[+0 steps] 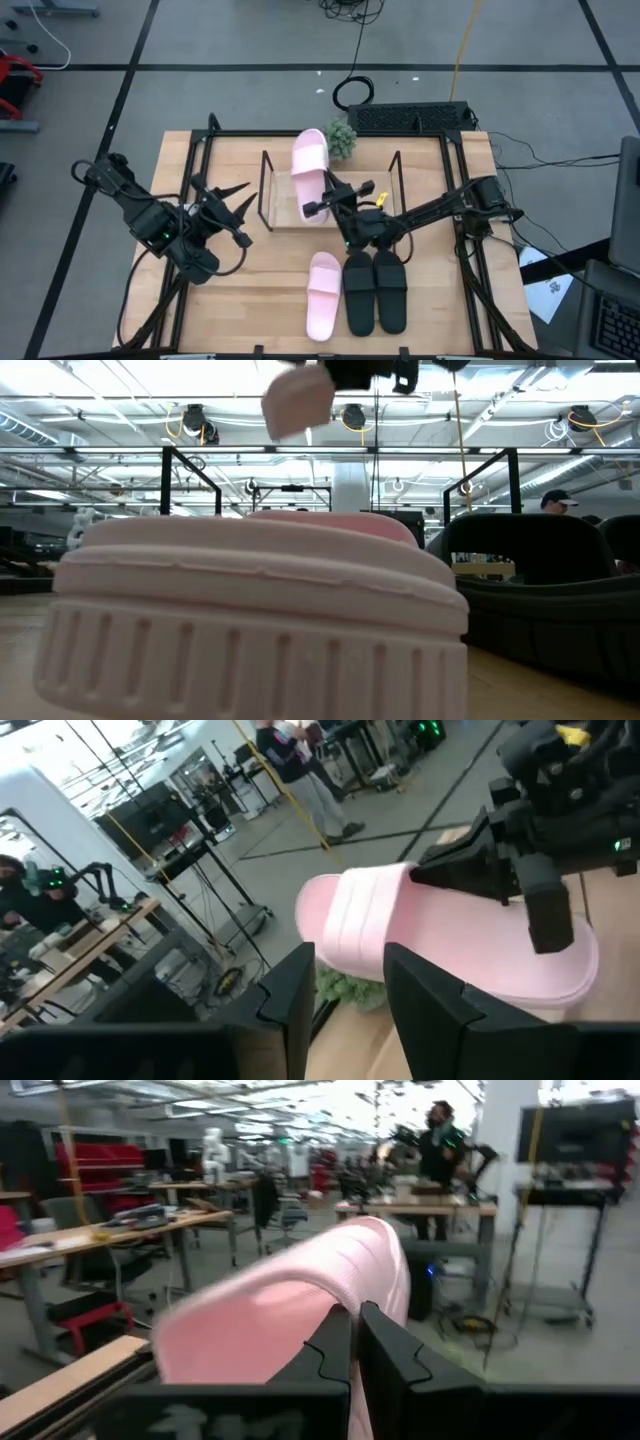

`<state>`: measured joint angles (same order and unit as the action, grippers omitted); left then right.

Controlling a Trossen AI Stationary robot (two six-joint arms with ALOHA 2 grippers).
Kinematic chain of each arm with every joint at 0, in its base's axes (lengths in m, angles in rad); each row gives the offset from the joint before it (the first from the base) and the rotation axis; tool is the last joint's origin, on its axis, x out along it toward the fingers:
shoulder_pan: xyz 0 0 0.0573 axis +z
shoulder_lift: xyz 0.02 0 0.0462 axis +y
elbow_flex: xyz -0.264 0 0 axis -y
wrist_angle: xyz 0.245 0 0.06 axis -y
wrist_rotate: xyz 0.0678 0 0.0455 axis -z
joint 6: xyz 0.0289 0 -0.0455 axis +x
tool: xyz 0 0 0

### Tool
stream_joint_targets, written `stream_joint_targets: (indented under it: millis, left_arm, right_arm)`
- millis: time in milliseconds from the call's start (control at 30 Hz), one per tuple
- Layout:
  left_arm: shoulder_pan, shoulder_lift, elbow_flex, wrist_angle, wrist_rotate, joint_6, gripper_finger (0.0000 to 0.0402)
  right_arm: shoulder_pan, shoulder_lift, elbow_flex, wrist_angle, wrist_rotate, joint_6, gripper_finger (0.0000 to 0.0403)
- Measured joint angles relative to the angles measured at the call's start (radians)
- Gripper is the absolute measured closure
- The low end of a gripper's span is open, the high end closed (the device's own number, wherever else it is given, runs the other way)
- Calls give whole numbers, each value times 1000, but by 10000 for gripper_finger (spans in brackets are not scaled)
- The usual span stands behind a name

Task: Pick and place slides into the shelf
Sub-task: Put the pink slide on the shelf

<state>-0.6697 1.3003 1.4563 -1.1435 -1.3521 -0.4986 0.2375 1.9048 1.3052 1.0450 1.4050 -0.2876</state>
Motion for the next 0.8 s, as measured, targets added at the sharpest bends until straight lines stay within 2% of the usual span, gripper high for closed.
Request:
stream_joint_targets:
  millis: [333, 533, 667, 800]
  left_arm:
    - [0, -28, 0, -114, 34, -13, 277]
    - [0, -88, 0, -189, 44, -61, 277]
    - [0, -130, 0, -216, 78, -121, 277]
    - [0, -163, 0, -224, 104, -135, 277]
  right_arm:
    - [14, 85, 0, -12, 56, 221, 403]
    - [26, 91, 36, -174, 90, 343, 403]
    - [23, 91, 87, -298, 81, 405, 403]
    - [5, 91, 127, -347, -15, 418, 403]
